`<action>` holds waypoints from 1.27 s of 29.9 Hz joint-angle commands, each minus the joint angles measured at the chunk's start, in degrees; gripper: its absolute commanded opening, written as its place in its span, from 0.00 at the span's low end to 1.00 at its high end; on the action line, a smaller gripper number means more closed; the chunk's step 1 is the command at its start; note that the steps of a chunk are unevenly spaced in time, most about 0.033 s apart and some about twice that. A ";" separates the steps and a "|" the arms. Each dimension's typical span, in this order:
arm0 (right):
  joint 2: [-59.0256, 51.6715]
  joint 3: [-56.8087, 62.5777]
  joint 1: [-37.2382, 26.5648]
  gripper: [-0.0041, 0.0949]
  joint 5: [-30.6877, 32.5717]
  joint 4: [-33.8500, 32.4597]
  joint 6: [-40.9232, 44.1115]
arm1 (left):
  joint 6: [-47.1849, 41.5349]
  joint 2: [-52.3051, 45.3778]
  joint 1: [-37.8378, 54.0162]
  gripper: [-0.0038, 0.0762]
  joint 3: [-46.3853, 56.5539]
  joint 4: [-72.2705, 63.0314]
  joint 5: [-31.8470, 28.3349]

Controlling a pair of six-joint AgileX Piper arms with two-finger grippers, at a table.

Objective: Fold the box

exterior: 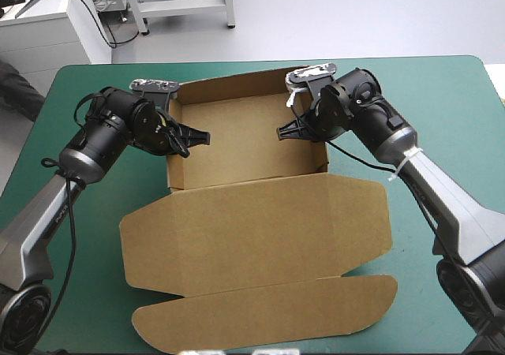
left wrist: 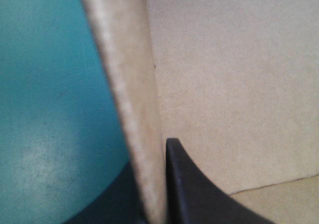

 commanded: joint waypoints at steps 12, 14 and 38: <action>5.93 -1.56 -6.84 0.02 -7.30 8.29 -5.02 | 1.76 10.89 -0.78 0.04 -4.74 -2.47 -7.63; 7.83 -1.56 -8.06 0.02 -7.68 9.55 -5.62 | 1.76 12.85 -0.78 0.04 -4.74 -2.47 -8.40; 18.82 -7.25 -11.13 0.11 -5.00 13.31 -11.57 | 10.51 22.15 0.89 0.18 -4.74 -7.24 -7.49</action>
